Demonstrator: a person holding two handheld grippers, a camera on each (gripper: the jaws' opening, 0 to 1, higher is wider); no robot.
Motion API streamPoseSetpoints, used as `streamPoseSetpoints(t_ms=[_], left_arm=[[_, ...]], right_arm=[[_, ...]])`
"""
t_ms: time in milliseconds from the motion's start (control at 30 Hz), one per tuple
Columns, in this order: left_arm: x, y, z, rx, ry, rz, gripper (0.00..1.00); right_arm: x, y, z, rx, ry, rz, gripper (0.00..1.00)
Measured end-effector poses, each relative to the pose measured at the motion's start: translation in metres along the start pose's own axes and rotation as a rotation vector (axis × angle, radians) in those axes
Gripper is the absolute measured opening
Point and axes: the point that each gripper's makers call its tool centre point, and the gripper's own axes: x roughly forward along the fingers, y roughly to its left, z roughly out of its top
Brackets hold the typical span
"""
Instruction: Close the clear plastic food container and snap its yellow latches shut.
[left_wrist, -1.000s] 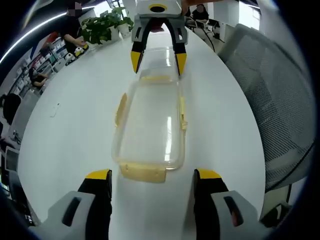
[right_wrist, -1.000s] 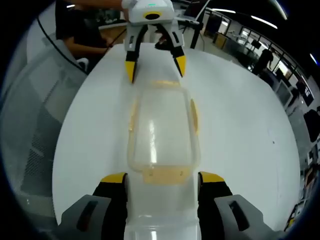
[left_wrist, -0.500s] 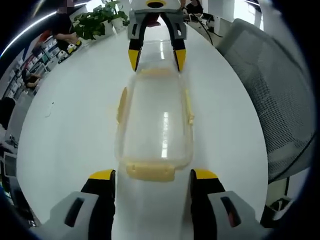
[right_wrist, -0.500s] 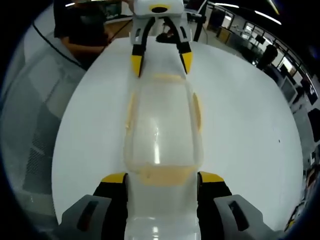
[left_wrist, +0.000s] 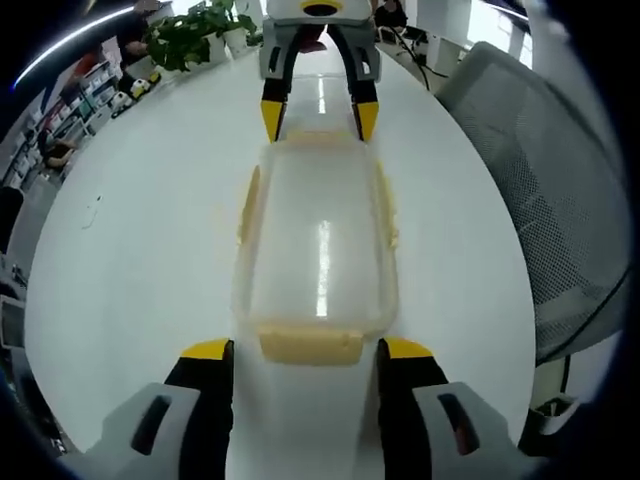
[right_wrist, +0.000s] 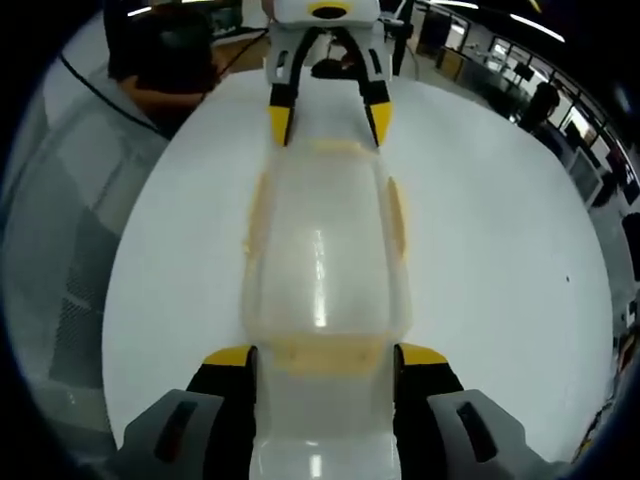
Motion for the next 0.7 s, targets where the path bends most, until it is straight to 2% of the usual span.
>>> streamPoseSetpoints(t_ms=[267,433,533,633,700], left_arm=[[0.0042,0.0005,-0.0022,-0.033,-0.001,-0.037,0.54],[0.0059,-0.0046,-0.0011,-0.011,-0.008,-0.076,0.49],[0.0058,-0.0037,-0.0006,-0.010,-0.004,-0.076,0.47],[0.0041,-0.0038,-0.0011,-0.012,0.008,-0.075,0.45],[0.0032,-0.0038,-0.0035,-0.002,0.029,-0.075,0.40]], right_arm=[[0.0008,0.0010,-0.0009,0.019,0.010,0.036,0.50],[0.0011,-0.0008,-0.0020,0.021,0.008,0.044,0.47],[0.0006,-0.0008,-0.0013,0.005,0.007,0.051,0.40],[-0.0002,-0.0014,-0.0018,0.008,0.012,0.050,0.40],[-0.0002,0.0005,-0.0005,-0.009,0.001,0.060,0.40]])
